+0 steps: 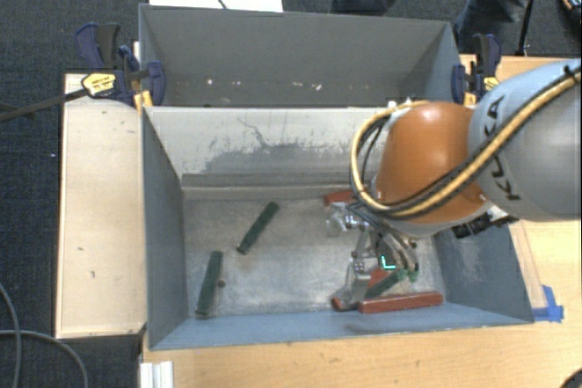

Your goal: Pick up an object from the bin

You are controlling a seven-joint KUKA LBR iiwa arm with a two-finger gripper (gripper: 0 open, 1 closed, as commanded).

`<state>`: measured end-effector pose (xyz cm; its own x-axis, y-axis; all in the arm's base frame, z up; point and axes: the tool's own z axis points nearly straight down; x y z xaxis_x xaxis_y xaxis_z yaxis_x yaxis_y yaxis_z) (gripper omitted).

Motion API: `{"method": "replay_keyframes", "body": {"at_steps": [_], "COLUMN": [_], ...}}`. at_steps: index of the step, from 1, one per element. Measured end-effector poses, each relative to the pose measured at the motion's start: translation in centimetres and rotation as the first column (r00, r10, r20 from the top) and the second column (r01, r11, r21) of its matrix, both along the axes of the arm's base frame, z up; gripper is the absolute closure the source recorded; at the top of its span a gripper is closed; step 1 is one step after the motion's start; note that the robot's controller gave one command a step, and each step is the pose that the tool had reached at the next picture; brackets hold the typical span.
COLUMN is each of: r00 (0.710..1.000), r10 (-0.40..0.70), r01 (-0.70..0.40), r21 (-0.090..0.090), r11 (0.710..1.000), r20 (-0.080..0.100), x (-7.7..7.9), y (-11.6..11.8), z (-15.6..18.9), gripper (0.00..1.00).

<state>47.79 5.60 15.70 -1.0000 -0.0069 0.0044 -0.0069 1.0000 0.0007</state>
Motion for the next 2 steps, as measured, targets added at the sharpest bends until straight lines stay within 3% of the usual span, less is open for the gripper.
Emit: {"method": "replay_keyframes", "body": {"at_steps": [1,2], "r00": [0.992,0.991], "r10": [0.126,0.136], "r01": [-0.126,-0.136], "r21": [0.0,-0.002], "r11": [0.992,0.991], "r20": [0.0,0.015], "x": [1.0,5.6], "y": [-2.9,-4.6], "z": [-8.9,-3.8], "gripper": [0.0,0.0]}}
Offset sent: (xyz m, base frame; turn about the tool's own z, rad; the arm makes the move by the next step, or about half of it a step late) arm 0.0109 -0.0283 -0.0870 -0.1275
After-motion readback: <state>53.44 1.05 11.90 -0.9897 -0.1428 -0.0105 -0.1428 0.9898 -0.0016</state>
